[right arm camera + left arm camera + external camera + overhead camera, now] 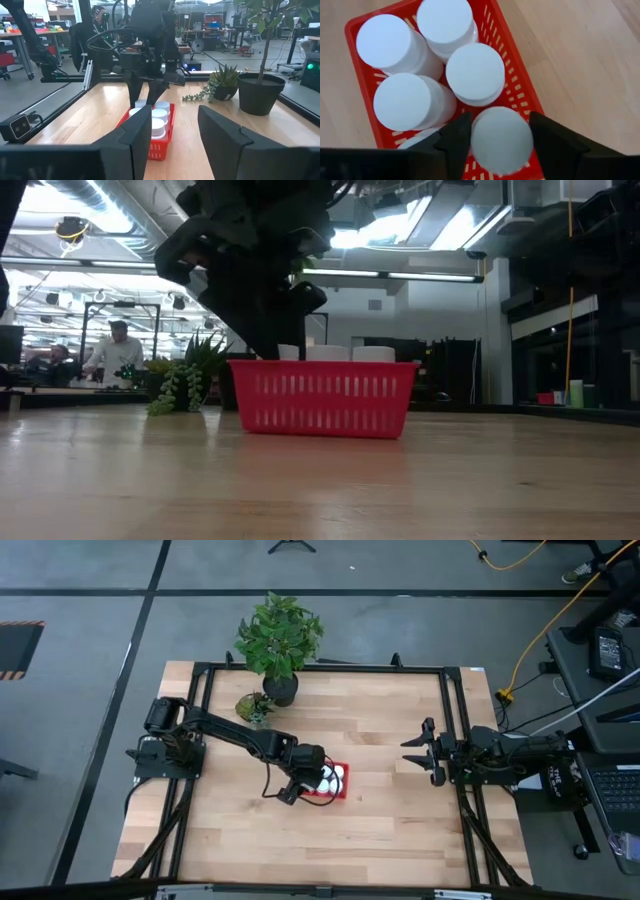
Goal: Pick and place pill bottles into a basket
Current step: Put the white pill bottle into the red bin, then return to Home Position
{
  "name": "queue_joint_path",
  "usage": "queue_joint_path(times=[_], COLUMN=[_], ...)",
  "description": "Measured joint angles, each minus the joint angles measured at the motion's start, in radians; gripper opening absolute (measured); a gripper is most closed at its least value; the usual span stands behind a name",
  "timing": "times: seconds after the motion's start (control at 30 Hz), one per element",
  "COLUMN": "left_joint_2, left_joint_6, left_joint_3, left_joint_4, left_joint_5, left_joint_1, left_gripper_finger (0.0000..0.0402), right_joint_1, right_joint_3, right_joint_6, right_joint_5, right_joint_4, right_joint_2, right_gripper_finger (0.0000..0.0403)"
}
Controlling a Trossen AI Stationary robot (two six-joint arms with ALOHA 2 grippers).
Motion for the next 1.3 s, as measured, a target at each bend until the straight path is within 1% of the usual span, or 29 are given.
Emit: queue_joint_path(times=[0.13, 0.23, 0.33, 0.4, 0.6, 0.73, 0.83, 0.9, 0.97, 1.07, 1.13, 1.23, 1.3], left_joint_2=[0.0, -0.004, -0.012, -0.025, -0.08, -0.162, -0.243, -0.318, -0.408, -0.552, -0.662, -0.862, -1.004], left_joint_6=[-0.026, -0.048, -0.065, -0.067, -0.098, -0.161, -0.219, -0.211, -0.143, -0.022, -0.039, -0.131, -0.185], left_joint_3=[0.0, 0.0, 0.011, 0.031, 0.136, 0.199, 0.225, 0.233, 0.229, 0.182, 0.106, -0.078, -0.246], left_joint_4=[0.002, 0.0, -0.016, -0.065, -0.168, -0.164, -0.138, -0.143, -0.184, -0.261, -0.254, -0.204, -0.088], left_joint_5=[-0.001, -0.001, -0.001, -0.001, -0.001, -0.001, -0.041, -0.088, -0.13, -0.181, -0.203, -0.202, -0.182], left_joint_1=[0.0, 0.0, 0.0, 0.0, -0.005, 0.006, 0.031, 0.052, 0.081, 0.146, 0.207, 0.306, 0.345], left_gripper_finger=[0.0231, 0.0251, 0.0262, 0.0264, 0.0266, 0.0266, 0.0266, 0.0267, 0.0267, 0.0267, 0.0267, 0.0267, 0.0267], right_joint_1=[0.0, 0.0, 0.0, 0.0, 0.0, 0.0, 0.0, 0.0, 0.0, 0.0, 0.0, 0.0, 0.0], right_joint_3=[0.0, 0.0, 0.0, 0.0, 0.0, 0.0, 0.0, 0.0, 0.0, 0.0, 0.0, 0.0, 0.0], right_joint_6=[0.0, 0.0, 0.0, 0.0, 0.0, 0.0, 0.0, 0.0, 0.0, 0.0, 0.0, 0.0, 0.0], right_joint_5=[0.0, 0.0, 0.0, 0.0, 0.0, 0.0, 0.0, 0.0, 0.0, 0.0, 0.0, 0.0, 0.0], right_joint_4=[0.0, 0.0, 0.0, 0.0, 0.0, 0.0, 0.0, -0.001, 0.0, 0.0, 0.0, 0.0, 0.0], right_joint_2=[0.0, 0.0, 0.0, 0.0, 0.0, 0.0, 0.0, 0.0, 0.0, 0.0, 0.0, 0.0, 0.0], right_gripper_finger=[0.0163, 0.0163, 0.0163, 0.0163, 0.0163, 0.0163, 0.0163, 0.0163, 0.0163, 0.0163, 0.0163, 0.0163, 0.0163])
